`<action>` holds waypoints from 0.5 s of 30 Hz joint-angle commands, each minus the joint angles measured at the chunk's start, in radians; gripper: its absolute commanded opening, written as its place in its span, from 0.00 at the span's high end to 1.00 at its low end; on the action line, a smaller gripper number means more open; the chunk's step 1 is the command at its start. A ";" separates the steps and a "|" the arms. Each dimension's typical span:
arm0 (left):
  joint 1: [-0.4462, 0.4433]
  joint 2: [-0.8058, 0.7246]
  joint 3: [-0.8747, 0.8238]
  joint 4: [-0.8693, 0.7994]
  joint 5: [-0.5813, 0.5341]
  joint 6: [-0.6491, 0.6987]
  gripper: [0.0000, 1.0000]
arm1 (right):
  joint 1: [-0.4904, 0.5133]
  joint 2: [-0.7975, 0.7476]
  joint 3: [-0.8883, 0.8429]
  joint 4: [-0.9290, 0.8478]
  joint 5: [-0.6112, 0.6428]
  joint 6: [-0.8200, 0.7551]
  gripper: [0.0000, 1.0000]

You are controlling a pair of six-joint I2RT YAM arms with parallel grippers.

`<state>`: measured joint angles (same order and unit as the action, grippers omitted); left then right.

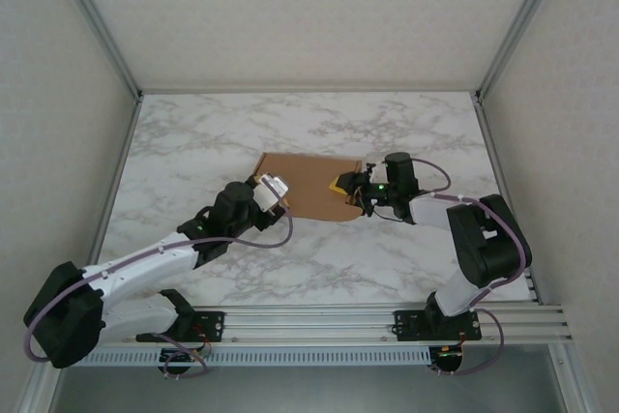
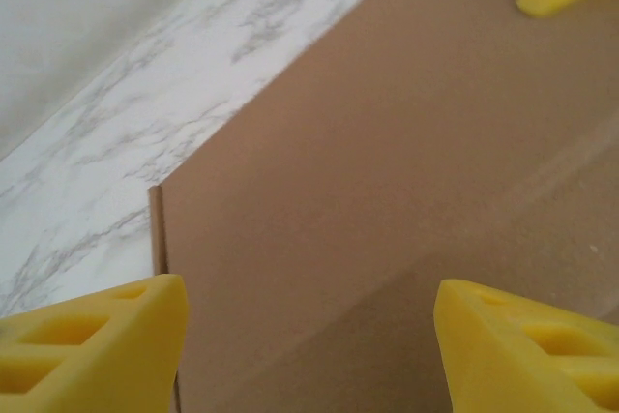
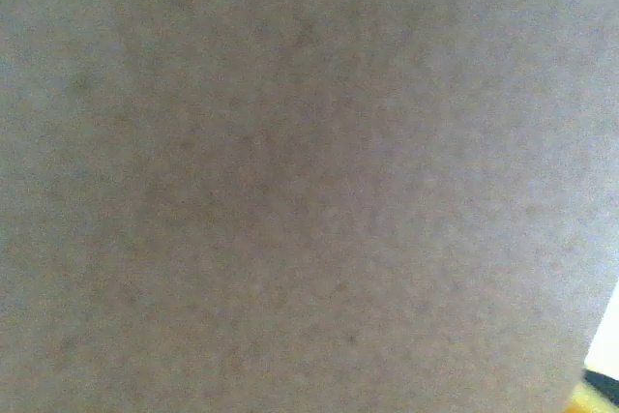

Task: Fold the paper box

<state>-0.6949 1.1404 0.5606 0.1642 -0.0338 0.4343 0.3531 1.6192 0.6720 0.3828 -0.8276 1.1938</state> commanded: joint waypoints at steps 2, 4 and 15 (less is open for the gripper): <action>-0.040 0.057 0.010 0.000 0.074 0.111 0.32 | -0.002 -0.040 -0.010 -0.019 -0.007 0.010 0.49; -0.051 0.109 0.014 0.033 0.013 0.124 0.33 | 0.003 -0.044 -0.011 -0.011 -0.008 0.017 0.49; -0.081 0.278 0.032 0.237 -0.120 0.226 0.33 | 0.031 -0.064 -0.013 0.015 -0.002 0.054 0.50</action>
<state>-0.7582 1.3884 0.5655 0.3145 -0.0959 0.5991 0.3637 1.5871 0.6651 0.3706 -0.8013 1.2213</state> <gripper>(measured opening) 0.670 0.522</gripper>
